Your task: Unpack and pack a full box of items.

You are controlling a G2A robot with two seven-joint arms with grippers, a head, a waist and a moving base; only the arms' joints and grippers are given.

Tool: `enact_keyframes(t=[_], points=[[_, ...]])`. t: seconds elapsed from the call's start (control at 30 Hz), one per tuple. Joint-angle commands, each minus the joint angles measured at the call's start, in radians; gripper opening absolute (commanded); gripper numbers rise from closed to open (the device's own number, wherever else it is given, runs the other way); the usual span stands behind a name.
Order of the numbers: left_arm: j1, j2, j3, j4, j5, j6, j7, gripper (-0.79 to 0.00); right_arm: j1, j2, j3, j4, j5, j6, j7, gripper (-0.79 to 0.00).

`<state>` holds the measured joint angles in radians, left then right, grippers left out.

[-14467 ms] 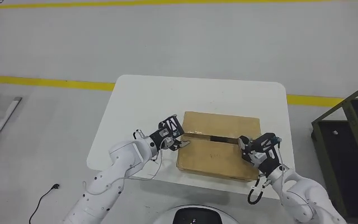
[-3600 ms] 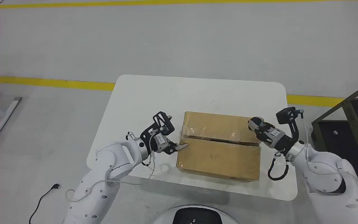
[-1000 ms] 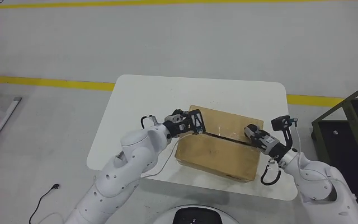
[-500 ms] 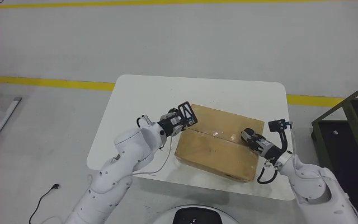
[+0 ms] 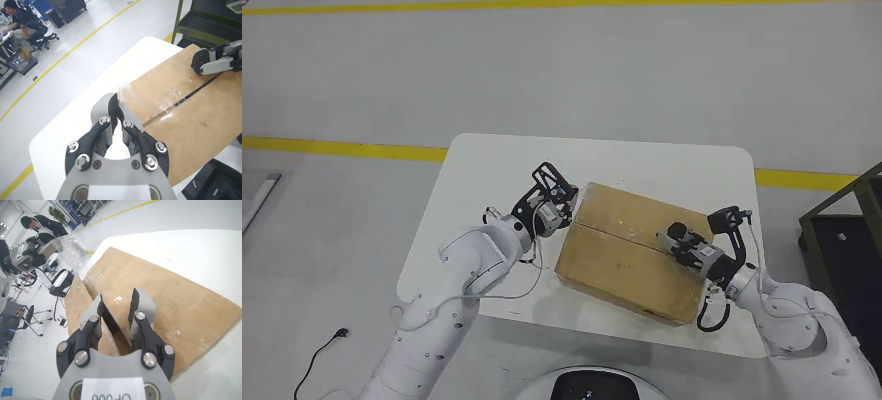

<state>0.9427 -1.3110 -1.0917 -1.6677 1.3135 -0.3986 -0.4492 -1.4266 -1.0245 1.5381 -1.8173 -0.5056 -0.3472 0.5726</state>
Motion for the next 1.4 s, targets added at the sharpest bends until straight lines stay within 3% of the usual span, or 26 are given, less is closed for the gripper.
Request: enact_keyframes(t=[0.0, 0.27, 0.4, 0.5, 0.6, 0.63, 0.97, 1.17, 1.37], points=[[-0.002, 0.0, -0.002, 0.002, -0.005, 0.0, -0.003, -0.785, 0.008, -0.003, -0.016, 0.014, 0.029, 0.006, -0.002, -0.446], [-0.002, 0.002, -0.006, 0.01, -0.004, -0.007, -0.007, -0.785, 0.074, -0.01, -0.06, 0.067, 0.095, 0.042, 0.007, -0.459], [-0.009, 0.005, -0.008, 0.005, 0.025, -0.022, -0.015, -0.785, 0.09, -0.008, -0.05, 0.045, 0.017, 0.039, -0.028, -0.486], [-0.009, 0.005, -0.008, 0.005, 0.025, -0.022, -0.015, -0.785, 0.086, -0.004, -0.027, 0.005, -0.045, 0.032, -0.052, -0.585], [-0.009, 0.005, -0.008, 0.005, 0.025, -0.022, -0.015, -0.785, 0.066, 0.001, 0.005, -0.049, -0.128, 0.03, -0.081, -0.76], [-0.009, 0.005, -0.008, 0.005, 0.025, -0.022, -0.015, -0.785, 0.055, 0.002, 0.014, -0.068, -0.138, 0.029, -0.091, -0.785], [0.01, 0.003, -0.018, 0.009, -0.021, 0.002, 0.008, -0.785, -0.034, 0.006, 0.037, -0.145, -0.225, -0.001, -0.106, -0.785], [0.022, -0.002, -0.061, 0.027, -0.193, 0.068, 0.012, -0.785, -0.035, 0.004, 0.03, -0.12, -0.089, 0.011, -0.059, -0.683], [0.021, -0.005, -0.076, 0.051, -0.298, 0.089, -0.002, -0.785, 0.003, 0.001, 0.003, -0.076, 0.061, 0.053, 0.021, -0.634]])
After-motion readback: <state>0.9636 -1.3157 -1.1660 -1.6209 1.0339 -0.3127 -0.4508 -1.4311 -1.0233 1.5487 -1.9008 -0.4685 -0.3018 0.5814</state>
